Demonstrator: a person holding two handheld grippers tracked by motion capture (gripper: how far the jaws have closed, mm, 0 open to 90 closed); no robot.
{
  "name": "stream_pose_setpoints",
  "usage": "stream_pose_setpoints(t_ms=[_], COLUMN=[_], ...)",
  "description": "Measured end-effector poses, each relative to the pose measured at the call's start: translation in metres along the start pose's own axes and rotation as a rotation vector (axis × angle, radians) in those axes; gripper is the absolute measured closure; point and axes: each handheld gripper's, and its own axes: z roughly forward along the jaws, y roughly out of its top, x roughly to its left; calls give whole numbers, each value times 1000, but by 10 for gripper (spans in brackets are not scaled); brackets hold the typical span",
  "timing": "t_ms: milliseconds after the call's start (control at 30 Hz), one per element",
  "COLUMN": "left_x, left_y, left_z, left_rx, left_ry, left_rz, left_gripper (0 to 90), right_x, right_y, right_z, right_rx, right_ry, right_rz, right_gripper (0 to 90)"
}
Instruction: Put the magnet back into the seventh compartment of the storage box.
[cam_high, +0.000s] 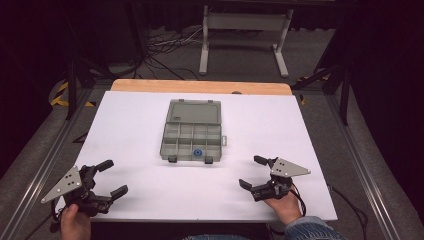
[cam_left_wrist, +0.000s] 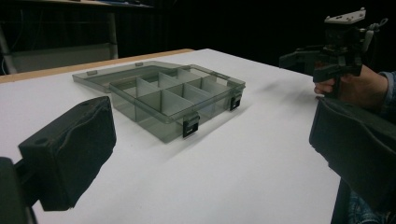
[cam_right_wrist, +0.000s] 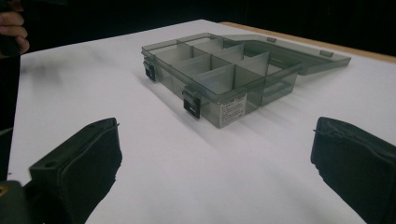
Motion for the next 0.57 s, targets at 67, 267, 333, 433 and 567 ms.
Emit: stream_pose_setpoints(t_ms=[67, 267, 333, 433, 567], left_x=[0, 0, 0, 0, 1], left_y=[0, -1, 0, -1, -1], left_z=[-1, 0, 0, 0, 0], left_rx=[-6, 5, 5, 7, 10], left_ry=[1, 3, 5, 8, 6], left_rz=[-4, -14, 0, -11, -9], left_gripper=[13, 13, 13, 13, 13], right_x=[-2, -3, -3, -3, -4], right_y=[-1, 0, 1, 1, 2], right_z=[1, -1, -1, -2, -3], right_rx=[1, -15, -20, -20, -19], right_ry=[-7, -21, -24, -30, -35], right_rz=[13, -15, -22, -21, -16], right_gripper=[22, 23, 22, 20, 20])
